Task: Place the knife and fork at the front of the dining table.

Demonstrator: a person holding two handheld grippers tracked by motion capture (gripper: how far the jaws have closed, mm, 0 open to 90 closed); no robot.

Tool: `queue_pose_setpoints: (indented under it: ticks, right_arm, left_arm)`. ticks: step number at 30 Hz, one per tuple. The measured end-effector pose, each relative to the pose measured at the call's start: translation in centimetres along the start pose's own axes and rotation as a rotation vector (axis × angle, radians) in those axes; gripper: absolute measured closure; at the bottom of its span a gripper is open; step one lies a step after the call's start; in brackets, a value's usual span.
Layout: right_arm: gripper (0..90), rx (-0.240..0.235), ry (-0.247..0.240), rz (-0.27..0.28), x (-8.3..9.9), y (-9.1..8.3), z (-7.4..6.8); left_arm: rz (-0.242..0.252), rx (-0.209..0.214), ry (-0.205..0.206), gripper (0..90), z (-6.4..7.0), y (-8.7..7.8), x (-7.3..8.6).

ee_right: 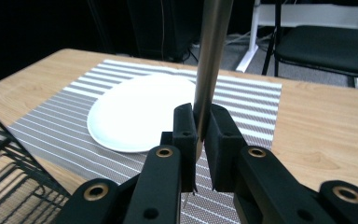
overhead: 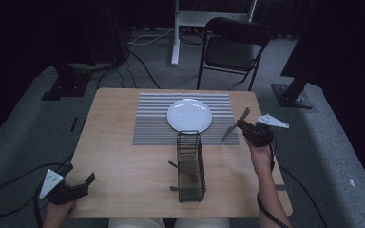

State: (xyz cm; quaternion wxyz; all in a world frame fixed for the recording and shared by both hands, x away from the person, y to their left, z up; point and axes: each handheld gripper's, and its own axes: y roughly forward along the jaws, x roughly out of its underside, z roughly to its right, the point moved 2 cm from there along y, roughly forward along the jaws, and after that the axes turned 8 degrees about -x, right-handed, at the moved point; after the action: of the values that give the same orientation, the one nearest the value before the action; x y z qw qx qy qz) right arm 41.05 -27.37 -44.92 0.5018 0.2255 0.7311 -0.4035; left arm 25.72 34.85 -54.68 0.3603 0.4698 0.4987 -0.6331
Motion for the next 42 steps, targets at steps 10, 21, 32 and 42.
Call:
queue_pose_setpoints:
  ticks: [10,21,32,42]
  right_arm:
    - [83.5,0.007,-0.004,0.006,-0.8,2.2,-0.1]
    - [83.5,0.047,0.142,0.013,-1.9,5.7,2.1]
    - [83.6,0.081,0.198,-0.063,-3.1,9.7,3.5]
    - [90.0,0.146,0.288,-0.129,-3.1,13.1,4.9]
  left_arm:
    - [-0.003,0.006,-0.005,0.0,0.1,0.1,0.0]
    - [0.001,-0.001,-0.037,0.0,-0.2,0.1,0.0]
    - [-0.008,-0.011,0.003,0.0,0.1,0.1,0.0]
    - [0.007,-0.003,-0.009,0.0,0.3,-0.2,-0.3]
